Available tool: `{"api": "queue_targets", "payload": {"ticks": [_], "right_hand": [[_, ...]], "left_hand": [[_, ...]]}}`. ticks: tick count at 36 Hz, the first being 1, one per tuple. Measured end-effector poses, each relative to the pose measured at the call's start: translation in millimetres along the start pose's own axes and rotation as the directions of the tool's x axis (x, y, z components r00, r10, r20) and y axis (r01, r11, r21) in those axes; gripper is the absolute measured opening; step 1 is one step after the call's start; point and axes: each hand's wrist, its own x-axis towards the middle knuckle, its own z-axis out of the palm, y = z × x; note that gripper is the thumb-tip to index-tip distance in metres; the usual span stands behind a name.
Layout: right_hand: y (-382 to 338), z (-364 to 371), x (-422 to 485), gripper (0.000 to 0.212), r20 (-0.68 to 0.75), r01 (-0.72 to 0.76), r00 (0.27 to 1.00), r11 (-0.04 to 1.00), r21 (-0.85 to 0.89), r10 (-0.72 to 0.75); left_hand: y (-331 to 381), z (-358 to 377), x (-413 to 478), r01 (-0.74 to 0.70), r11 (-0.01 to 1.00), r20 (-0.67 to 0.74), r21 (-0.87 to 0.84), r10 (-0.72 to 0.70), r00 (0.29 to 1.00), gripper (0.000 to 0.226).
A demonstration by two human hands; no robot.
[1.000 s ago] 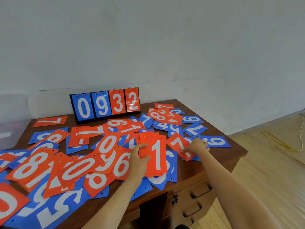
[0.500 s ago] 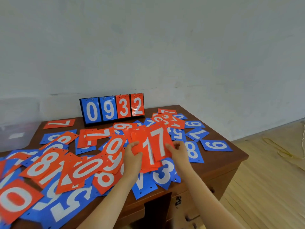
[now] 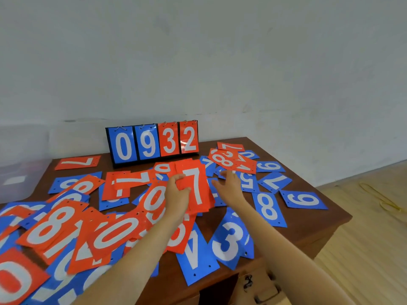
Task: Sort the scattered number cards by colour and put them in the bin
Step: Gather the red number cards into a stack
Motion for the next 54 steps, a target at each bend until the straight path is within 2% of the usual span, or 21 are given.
{"api": "queue_targets", "payload": {"ticks": [3,6,8,13,17,20,24,27,28,33,35,37,39,41,45,48,51,54], "right_hand": [[2.8,-5.6,49.0,0.047,-0.014,0.000,1.000,0.991,-0.137,-0.002],[9.9,-6.4,98.7,0.054,0.050,0.006,0.999,0.928,-0.372,0.013],[17.9,-3.1,127.8,0.058,0.086,0.009,0.996,0.885,-0.465,0.035],[38.8,14.6,179.9,0.061,0.117,-0.024,0.987,0.819,-0.573,0.111],[44.7,23.6,199.3,0.045,0.136,-0.033,0.982,0.835,-0.550,0.128],[46.1,27.3,208.4,0.027,0.252,0.065,0.954,0.710,-0.702,0.162],[40.5,32.2,206.7,0.025,0.312,0.200,0.939,0.508,-0.838,0.146],[39.8,29.0,202.5,0.027,0.278,0.217,0.958,0.461,-0.861,0.069],[38.3,25.8,201.0,0.028,0.244,0.198,0.969,0.476,-0.857,0.037],[12.3,3.4,181.4,0.028,-0.007,0.086,0.992,0.718,-0.691,-0.125],[3.0,-3.5,165.5,0.030,-0.080,0.134,0.973,0.807,-0.575,-0.218],[-4.0,-9.2,142.0,0.028,-0.170,0.278,0.918,0.888,-0.366,-0.358],[-9.6,-14.1,111.4,0.025,-0.255,0.500,0.805,0.844,-0.193,-0.535],[-11.3,-17.0,77.4,0.027,-0.268,0.635,0.711,0.757,-0.153,-0.650],[-0.7,-18.8,23.1,0.029,-0.158,0.719,0.638,0.656,-0.230,-0.754],[8.1,-18.8,-4.3,0.025,-0.029,0.794,0.566,0.554,-0.253,-0.824],[7.7,-21.8,-30.3,0.029,0.067,0.789,0.600,0.577,-0.212,-0.797],[2.5,-25.1,-50.8,0.027,0.015,0.744,0.660,0.650,-0.155,-0.751]], "left_hand": [[6.5,8.8,37.8,0.015,1.000,0.006,0.011,-0.015,1.000,0.041],[7.8,18.3,77.8,0.032,0.999,0.009,0.026,-0.032,0.999,0.041],[5.4,23.4,103.6,0.050,0.998,0.007,0.040,-0.051,0.999,0.042],[-8.4,35.6,152.4,0.100,0.990,0.007,0.097,-0.101,0.995,0.042],[-16.3,44.7,174.1,0.083,0.990,0.030,0.111,-0.087,0.996,0.042],[-20.4,51.2,180.8,0.078,0.990,0.051,0.118,-0.085,0.995,0.042],[-26.9,56.2,178.2,0.084,0.990,0.087,0.118,-0.094,0.992,0.041],[-26.5,56.7,171.4,0.096,0.989,0.094,0.115,-0.107,0.990,0.041],[-25.3,56.2,168.7,0.099,0.989,0.096,0.112,-0.110,0.989,0.042],[-11.9,45.1,148.5,0.066,0.992,0.111,0.106,-0.078,0.991,0.042],[-6.3,36.7,137.5,0.078,0.992,0.109,0.101,-0.089,0.990,0.040],[-3.8,26.7,124.4,0.098,0.993,0.126,0.067,-0.106,0.986,0.039],[-1.1,15.3,108.2,0.112,0.993,0.162,0.033,-0.116,0.980,0.037],[1.9,3.4,91.9,0.139,0.990,0.211,0.022,-0.140,0.967,0.036],[7.5,-24.8,60.0,0.172,0.985,0.291,-0.029,-0.156,0.944,0.036],[11.3,-43.1,35.7,0.166,0.981,0.282,-0.100,-0.132,0.950,0.034],[18.3,-55.6,10.4,0.161,0.981,0.309,-0.111,-0.120,0.943,0.026],[20.2,-66.0,-9.3,0.157,0.981,0.334,-0.112,-0.111,0.936,0.028]]}}
